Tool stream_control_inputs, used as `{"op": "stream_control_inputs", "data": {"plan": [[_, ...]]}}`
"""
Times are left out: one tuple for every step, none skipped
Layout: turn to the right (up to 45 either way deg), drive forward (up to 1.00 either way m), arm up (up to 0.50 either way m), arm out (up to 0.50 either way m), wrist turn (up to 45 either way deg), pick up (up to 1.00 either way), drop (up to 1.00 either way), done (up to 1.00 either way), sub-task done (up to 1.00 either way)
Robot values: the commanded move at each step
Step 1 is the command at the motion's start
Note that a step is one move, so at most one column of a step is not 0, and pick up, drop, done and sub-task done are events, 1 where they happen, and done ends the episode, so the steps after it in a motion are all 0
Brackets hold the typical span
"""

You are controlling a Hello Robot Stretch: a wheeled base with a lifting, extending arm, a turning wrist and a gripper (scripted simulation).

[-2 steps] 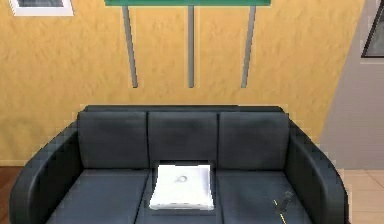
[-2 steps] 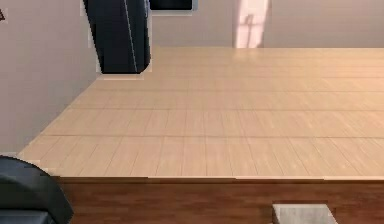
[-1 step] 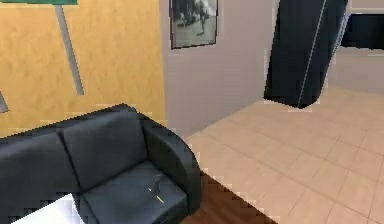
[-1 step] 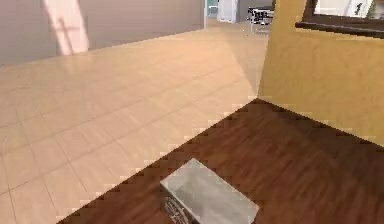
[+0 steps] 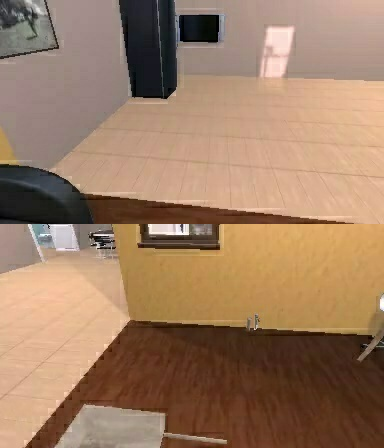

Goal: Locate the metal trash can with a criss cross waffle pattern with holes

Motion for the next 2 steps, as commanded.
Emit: {"op": "stream_control_inputs", "data": {"plan": [[0.0, 1.0, 0.0, 0.0, 0.0, 0.0, 0.0, 0.0, 0.0], [15.0, 0.0, 0.0, 0.0, 0.0, 0.0, 0.0, 0.0, 0.0]]}}
